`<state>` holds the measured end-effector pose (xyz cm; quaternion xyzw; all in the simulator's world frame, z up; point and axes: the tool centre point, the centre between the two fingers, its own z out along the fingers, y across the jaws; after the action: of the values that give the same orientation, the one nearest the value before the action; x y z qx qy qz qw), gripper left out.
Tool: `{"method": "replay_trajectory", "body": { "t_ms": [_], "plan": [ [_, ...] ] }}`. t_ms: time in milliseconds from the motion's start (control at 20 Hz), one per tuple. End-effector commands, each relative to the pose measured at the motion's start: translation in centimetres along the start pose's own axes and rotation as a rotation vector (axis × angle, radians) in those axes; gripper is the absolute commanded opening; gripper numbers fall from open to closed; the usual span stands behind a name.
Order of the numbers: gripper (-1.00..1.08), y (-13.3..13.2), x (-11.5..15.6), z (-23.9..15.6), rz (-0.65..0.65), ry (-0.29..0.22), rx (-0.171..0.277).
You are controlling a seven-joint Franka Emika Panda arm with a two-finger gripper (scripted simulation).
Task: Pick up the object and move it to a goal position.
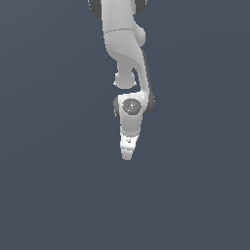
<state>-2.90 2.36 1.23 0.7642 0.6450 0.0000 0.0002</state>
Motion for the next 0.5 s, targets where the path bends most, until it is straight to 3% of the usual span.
{"method": "replay_trajectory", "body": {
  "t_ms": [0, 450],
  "plan": [
    [-1.0, 0.0, 0.0, 0.0, 0.0, 0.0, 0.0],
    [-1.0, -0.3, 0.1, -2.5, 0.0, 0.0, 0.0]
  ]
}}
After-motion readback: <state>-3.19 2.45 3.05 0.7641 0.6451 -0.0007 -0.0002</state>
